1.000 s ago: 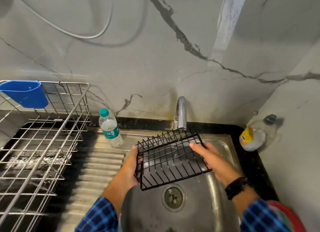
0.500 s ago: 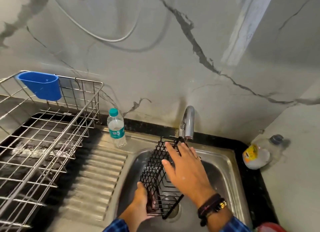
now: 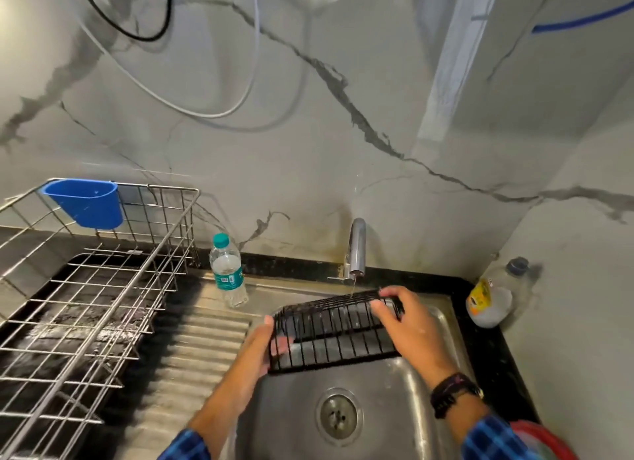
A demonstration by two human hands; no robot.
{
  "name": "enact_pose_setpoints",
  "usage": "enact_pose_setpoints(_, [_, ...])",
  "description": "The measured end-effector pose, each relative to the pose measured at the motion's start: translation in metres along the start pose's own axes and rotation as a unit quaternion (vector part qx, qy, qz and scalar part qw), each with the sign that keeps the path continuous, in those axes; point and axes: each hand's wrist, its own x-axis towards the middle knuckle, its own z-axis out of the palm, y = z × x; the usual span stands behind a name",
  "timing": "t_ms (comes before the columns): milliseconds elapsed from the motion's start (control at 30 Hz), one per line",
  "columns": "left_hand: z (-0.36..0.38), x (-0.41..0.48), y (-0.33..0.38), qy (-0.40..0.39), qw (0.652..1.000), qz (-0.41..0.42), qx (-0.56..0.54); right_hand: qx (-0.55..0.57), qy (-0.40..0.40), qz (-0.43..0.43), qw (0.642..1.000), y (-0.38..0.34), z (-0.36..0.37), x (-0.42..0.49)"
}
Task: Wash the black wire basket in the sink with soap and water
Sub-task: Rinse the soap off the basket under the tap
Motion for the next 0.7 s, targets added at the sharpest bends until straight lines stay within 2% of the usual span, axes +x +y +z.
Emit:
enact_pose_setpoints(67, [-0.002, -0.012, 0.008, 0.006, 0.996, 0.084, 0.028, 0.071, 0.028, 0.058, 0.995, 0.017, 0.001, -0.021])
enact_pose_setpoints(167, [0.006, -0.029, 0.019, 0.039, 0.972, 0.177, 0.153, 0.115, -0.011, 0.158, 0.981, 0.037, -0.001, -0.062])
enact_pose_setpoints(233, [0.008, -0.035, 0.022, 0.009, 0.951, 0.165, 0.263, 0.099, -0.036, 0.186, 0.977, 0.046, -0.006, -0.085])
enact_pose_setpoints(333, [0.005, -0.039, 0.027, -0.010, 0.886, 0.130, 0.444, 0.079, -0.025, 0.199, 0.977, 0.050, -0.020, -0.106])
enact_pose_setpoints(433, [0.007, -0.035, 0.050, 0.024, 0.864, 0.085, 0.496, 0.052, -0.010, 0.174, 0.983, 0.044, -0.034, -0.116])
enact_pose_setpoints(500, [0.013, -0.014, 0.066, 0.024, 0.850, 0.091, 0.518, 0.049, -0.004, 0.164, 0.985, 0.044, -0.039, -0.119])
enact_pose_setpoints(600, [0.032, 0.038, 0.080, 0.011, 0.865, 0.094, 0.493, 0.041, 0.008, 0.181, 0.983, 0.046, -0.042, -0.121])
enact_pose_setpoints(633, [0.041, 0.055, 0.084, 0.003, 0.884, 0.075, 0.462, 0.043, 0.012, 0.187, 0.981, 0.046, -0.042, -0.120])
enact_pose_setpoints(700, [0.061, 0.084, 0.087, -0.016, 0.945, 0.004, 0.328, 0.051, 0.016, 0.198, 0.979, 0.049, -0.040, -0.119])
